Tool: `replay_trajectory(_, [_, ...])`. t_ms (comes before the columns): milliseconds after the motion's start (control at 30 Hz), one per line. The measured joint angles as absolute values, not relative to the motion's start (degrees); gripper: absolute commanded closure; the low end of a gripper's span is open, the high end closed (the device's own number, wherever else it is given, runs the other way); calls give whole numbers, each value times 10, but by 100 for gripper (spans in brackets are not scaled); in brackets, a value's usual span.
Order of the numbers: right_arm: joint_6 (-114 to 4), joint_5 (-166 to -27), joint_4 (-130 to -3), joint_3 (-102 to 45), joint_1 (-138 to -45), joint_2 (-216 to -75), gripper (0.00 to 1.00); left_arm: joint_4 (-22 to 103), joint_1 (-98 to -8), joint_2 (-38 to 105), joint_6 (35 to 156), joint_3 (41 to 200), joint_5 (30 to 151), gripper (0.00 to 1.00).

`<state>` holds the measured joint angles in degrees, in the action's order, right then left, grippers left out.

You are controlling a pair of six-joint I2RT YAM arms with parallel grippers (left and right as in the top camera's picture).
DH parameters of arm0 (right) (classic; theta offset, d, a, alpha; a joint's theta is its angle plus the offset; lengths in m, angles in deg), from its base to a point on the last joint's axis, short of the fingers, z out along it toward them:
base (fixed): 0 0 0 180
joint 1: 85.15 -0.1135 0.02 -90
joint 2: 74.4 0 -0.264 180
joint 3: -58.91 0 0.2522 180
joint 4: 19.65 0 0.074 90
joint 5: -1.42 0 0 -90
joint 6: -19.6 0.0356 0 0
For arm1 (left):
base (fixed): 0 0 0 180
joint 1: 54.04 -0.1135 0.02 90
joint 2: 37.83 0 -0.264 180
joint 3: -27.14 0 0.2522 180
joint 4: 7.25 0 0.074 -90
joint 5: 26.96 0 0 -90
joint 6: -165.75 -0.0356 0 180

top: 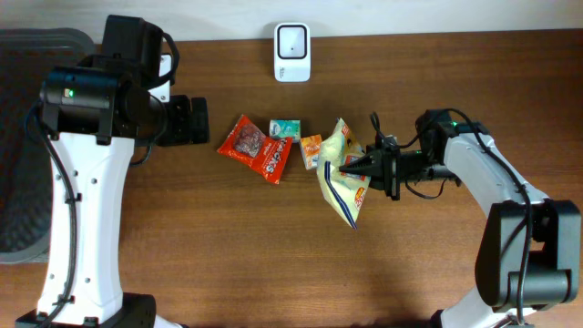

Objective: Scan the item barcode

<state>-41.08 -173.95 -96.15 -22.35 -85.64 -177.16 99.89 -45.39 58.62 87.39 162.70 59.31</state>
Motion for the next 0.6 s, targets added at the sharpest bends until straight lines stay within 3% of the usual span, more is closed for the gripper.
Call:
replay_trajectory(167, [-436, -1693, -772, -226, -862, -1773, 96, 999, -454, 586, 874, 1627, 593, 1])
replay_trajectory(300, [-406, -1324, -655, -231, -917, -1775, 96, 999, -454, 586, 874, 1627, 593, 1])
replay_trajectory(500, [-389, -1044, -483, -251, -941, -1776, 94, 998, -454, 586, 874, 1627, 593, 1])
replay_trajectory(533, [-389, -1023, -454, -252, -941, -1776, 91, 1000, -454, 586, 874, 1627, 593, 1])
replay_trajectory(567, [-388, -989, -438, -252, -941, -1776, 81, 1000, -454, 586, 874, 1627, 593, 1])
replay_trajectory(600, [-387, -953, -440, -252, -941, -1776, 60, 999, -454, 586, 874, 1627, 593, 1])
